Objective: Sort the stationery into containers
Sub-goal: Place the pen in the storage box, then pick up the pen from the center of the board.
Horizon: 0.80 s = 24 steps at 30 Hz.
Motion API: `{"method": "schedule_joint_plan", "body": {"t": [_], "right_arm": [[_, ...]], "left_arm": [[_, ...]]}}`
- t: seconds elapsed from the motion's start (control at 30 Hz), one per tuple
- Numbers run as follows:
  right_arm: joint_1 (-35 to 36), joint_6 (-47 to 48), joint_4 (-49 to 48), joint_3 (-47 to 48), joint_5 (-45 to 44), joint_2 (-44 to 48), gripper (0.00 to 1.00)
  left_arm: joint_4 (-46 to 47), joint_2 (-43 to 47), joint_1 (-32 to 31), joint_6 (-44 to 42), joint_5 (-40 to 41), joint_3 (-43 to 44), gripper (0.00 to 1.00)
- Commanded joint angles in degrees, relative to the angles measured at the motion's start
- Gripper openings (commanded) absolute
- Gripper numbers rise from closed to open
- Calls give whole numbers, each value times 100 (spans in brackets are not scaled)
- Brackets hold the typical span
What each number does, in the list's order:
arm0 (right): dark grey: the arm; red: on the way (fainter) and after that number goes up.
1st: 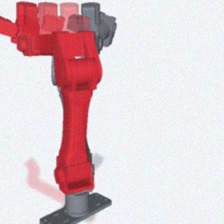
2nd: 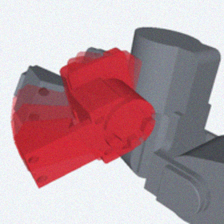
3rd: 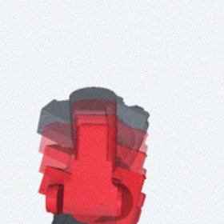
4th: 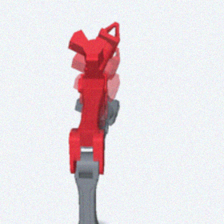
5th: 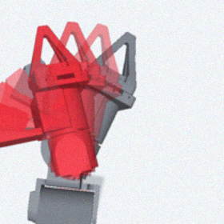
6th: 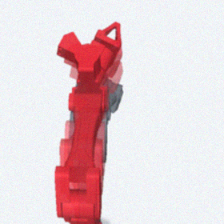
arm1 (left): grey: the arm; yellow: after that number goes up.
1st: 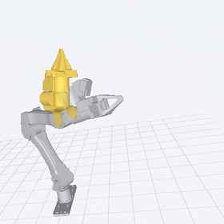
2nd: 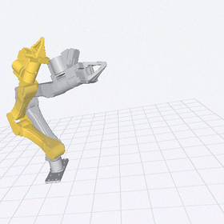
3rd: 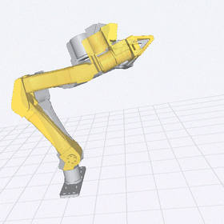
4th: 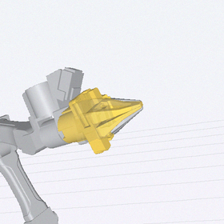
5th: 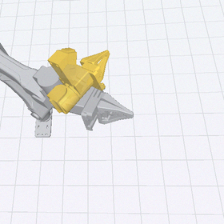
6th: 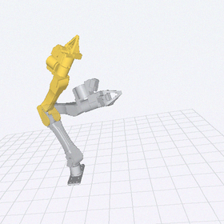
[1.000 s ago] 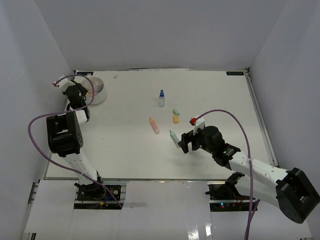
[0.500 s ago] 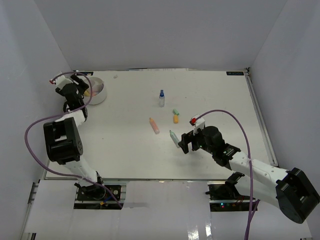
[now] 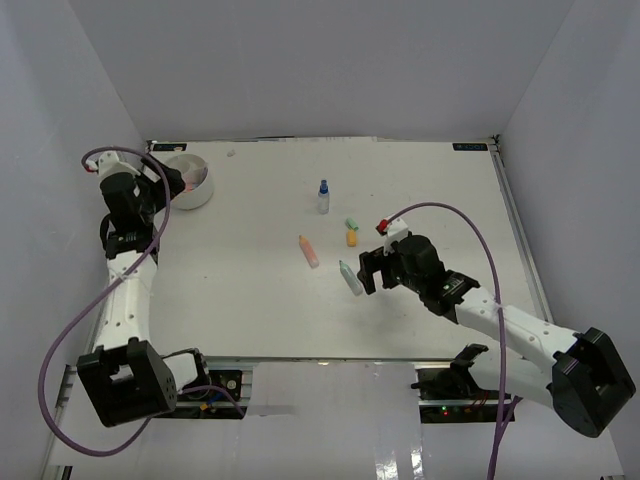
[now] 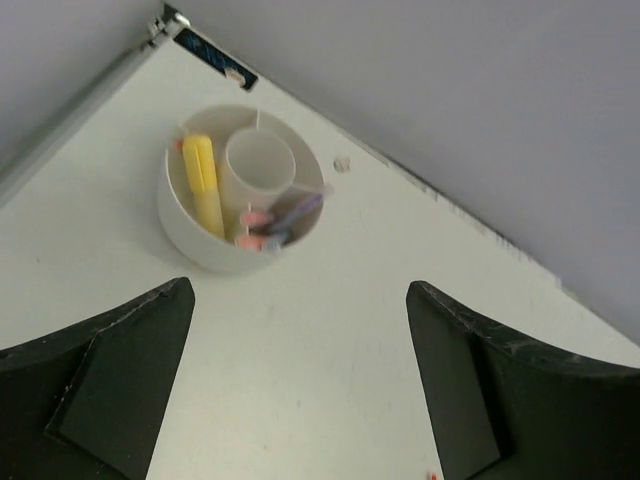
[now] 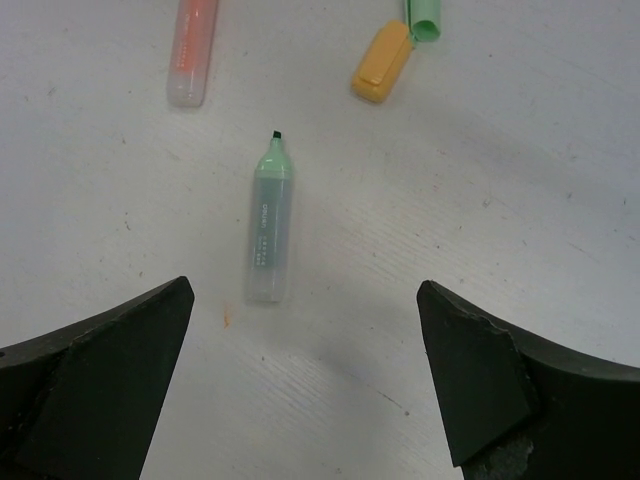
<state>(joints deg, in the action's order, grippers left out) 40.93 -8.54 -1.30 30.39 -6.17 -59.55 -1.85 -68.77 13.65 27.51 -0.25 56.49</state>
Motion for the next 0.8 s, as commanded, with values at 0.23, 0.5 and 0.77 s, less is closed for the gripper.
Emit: {"method": "schedule_joint_plan", "body": {"t": [0.23,0.5,0.77], "right_arm": [[56,185,1053,880,-6,-838,91],[363,195,1220,1171,-174,-1928,90],[662,106,1220,1461,-376,-2745,87]], "left_arm": [[-1221,1446,-310,299,-1434,-1412,98],[-1283,1647,-477,27,-1619,-1931,98],[-1283,1604,-539,88,-1812,-1949,98]]}}
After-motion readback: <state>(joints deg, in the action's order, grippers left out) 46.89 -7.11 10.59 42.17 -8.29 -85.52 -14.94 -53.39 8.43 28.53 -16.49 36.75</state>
